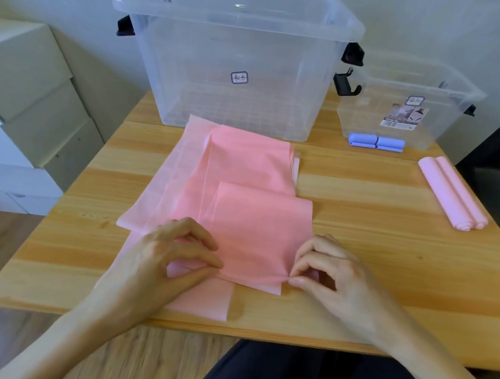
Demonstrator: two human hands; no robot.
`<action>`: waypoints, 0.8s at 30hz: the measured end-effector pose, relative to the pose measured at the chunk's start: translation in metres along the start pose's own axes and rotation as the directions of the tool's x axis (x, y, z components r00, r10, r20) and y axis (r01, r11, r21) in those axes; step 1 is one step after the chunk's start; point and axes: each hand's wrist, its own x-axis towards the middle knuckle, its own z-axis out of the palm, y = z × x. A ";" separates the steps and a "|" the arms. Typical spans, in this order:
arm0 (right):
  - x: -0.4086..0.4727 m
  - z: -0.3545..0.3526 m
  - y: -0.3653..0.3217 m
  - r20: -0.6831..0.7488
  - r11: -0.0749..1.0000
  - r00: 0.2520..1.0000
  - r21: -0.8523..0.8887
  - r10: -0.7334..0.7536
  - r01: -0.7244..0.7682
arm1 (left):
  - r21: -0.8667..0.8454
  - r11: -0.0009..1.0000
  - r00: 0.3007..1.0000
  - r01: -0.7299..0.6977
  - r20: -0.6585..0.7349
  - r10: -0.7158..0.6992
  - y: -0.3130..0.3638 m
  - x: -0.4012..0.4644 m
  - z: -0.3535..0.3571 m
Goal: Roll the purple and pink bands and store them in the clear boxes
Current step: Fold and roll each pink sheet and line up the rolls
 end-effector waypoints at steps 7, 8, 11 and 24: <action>-0.009 -0.022 -0.020 0.109 0.954 0.994 0.297 0.018 -0.049 | -0.145 0.988 0.996 0.060 -0.063 -0.070 0.019 -0.005 -0.012; -0.012 -0.026 -0.021 0.163 0.951 0.987 0.302 0.010 -0.059 | -0.158 0.985 0.993 0.076 -0.075 -0.089 0.019 -0.005 -0.012; -0.019 -0.032 -0.024 0.310 0.953 0.951 0.294 -0.017 -0.078 | -0.140 0.982 0.985 0.128 -0.102 -0.142 0.018 -0.004 -0.010; 0.008 -0.021 0.012 -0.226 0.969 0.949 0.165 0.219 -0.185 | 0.047 0.945 0.927 0.323 -0.217 -0.306 0.014 0.043 0.003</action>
